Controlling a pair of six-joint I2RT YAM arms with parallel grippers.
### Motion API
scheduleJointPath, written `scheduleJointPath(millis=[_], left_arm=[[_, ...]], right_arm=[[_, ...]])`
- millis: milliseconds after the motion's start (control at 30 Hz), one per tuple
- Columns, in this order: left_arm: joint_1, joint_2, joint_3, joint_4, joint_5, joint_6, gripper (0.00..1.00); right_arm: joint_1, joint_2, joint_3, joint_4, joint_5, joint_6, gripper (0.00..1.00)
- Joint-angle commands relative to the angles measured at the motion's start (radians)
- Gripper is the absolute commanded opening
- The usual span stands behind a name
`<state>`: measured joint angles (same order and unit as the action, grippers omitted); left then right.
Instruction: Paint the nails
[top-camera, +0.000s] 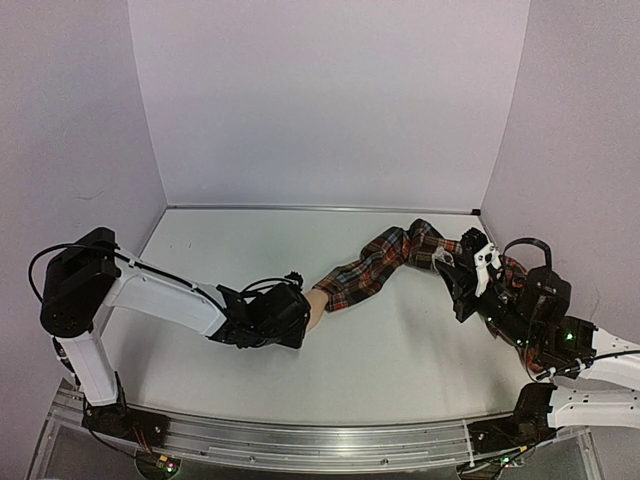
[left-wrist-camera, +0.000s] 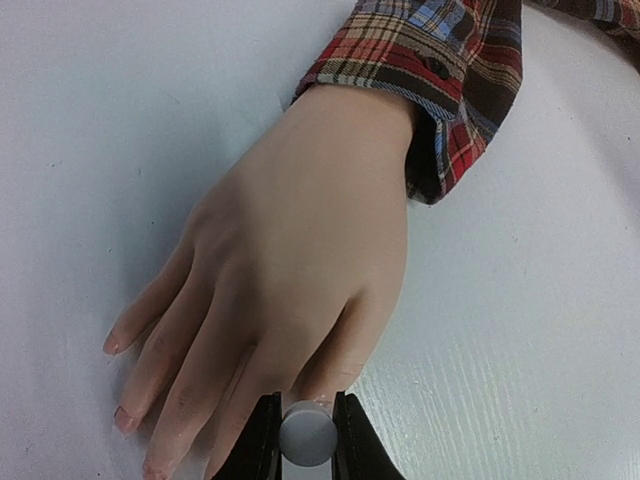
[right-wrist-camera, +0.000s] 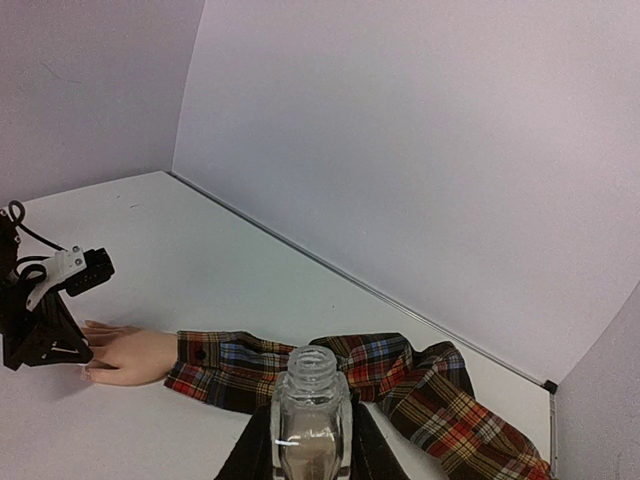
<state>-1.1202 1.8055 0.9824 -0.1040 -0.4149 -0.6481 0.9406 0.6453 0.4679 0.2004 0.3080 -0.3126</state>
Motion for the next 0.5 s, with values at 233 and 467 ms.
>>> scheduleJointPath(millis=[233,467], left_arm=[[0.005,-0.061,-0.040,-0.033,-0.028,-0.028,0.00],[0.001,-0.114,-0.016,-0.064,-0.045,-0.018,0.00]], right_arm=[[-0.014,-0.011,0.007,0.025,-0.008,0.010,0.00],[-0.013,-0.010,0.007,0.025,-0.010,0.012,0.00]])
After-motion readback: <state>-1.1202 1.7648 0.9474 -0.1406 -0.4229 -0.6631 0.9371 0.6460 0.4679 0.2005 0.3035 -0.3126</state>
